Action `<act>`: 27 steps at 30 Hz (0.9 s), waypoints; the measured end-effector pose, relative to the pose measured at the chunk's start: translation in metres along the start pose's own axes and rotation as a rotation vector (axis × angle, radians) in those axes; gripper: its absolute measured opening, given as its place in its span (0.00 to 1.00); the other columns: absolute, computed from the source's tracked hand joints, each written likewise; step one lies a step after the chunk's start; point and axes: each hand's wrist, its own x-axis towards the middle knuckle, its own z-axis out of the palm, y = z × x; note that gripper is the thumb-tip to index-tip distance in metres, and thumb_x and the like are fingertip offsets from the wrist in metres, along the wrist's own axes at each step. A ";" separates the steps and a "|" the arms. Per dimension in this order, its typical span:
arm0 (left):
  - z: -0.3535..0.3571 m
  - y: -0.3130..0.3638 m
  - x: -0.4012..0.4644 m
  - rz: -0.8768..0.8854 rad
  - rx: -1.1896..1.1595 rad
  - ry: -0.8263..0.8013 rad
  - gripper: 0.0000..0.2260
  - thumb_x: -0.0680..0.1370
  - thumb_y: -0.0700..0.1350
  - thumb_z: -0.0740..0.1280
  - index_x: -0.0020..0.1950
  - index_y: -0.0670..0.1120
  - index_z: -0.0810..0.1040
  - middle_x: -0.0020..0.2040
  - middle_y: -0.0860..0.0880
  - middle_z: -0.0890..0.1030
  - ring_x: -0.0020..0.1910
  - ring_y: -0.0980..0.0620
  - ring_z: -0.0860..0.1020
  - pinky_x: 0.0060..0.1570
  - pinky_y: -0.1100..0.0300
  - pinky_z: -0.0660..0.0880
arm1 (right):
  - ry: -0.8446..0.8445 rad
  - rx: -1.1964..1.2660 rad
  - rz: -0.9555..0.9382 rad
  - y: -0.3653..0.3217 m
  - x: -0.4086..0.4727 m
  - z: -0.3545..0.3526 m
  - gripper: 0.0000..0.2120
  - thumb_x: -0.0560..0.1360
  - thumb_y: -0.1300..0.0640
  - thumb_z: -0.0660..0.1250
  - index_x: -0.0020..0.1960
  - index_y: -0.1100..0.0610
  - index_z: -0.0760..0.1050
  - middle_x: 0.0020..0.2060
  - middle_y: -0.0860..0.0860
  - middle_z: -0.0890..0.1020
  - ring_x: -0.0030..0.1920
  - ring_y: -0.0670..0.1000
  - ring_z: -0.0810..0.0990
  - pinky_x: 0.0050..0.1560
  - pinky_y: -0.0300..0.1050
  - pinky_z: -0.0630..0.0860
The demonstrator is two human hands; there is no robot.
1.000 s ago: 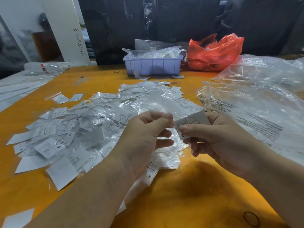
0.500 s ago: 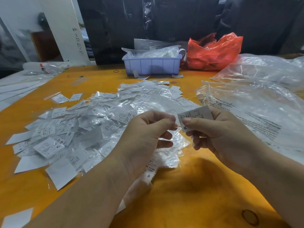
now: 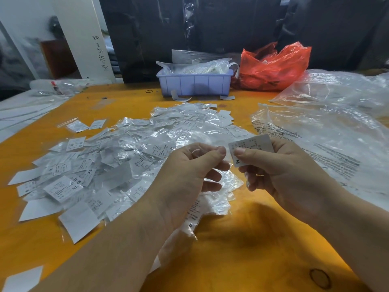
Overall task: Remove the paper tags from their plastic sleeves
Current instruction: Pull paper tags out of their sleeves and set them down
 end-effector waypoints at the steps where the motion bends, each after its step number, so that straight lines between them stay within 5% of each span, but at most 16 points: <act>1: 0.000 0.000 0.000 0.001 -0.004 -0.001 0.04 0.68 0.49 0.72 0.36 0.50 0.83 0.36 0.48 0.83 0.31 0.56 0.78 0.31 0.63 0.77 | -0.012 -0.004 -0.006 0.000 -0.001 0.000 0.07 0.67 0.53 0.72 0.41 0.56 0.82 0.30 0.52 0.79 0.29 0.48 0.75 0.28 0.39 0.74; 12: -0.001 0.000 -0.001 0.057 0.100 -0.008 0.04 0.73 0.46 0.72 0.39 0.48 0.83 0.35 0.50 0.82 0.32 0.57 0.77 0.31 0.65 0.74 | -0.057 -0.049 -0.043 -0.001 -0.002 0.002 0.06 0.64 0.52 0.73 0.40 0.51 0.84 0.31 0.52 0.79 0.30 0.47 0.76 0.29 0.38 0.75; 21: 0.001 0.002 -0.003 0.072 0.096 0.009 0.11 0.69 0.52 0.71 0.40 0.45 0.80 0.34 0.50 0.81 0.33 0.56 0.77 0.31 0.65 0.74 | -0.024 0.049 0.055 0.000 0.001 -0.001 0.08 0.63 0.53 0.74 0.40 0.56 0.83 0.32 0.54 0.78 0.30 0.49 0.74 0.29 0.40 0.73; 27: 0.000 0.003 -0.003 0.078 0.107 0.055 0.13 0.69 0.56 0.70 0.39 0.46 0.79 0.34 0.50 0.82 0.33 0.56 0.77 0.32 0.64 0.74 | -0.152 -0.010 0.077 -0.008 -0.003 -0.001 0.07 0.63 0.58 0.76 0.38 0.59 0.81 0.33 0.57 0.76 0.30 0.51 0.73 0.29 0.41 0.73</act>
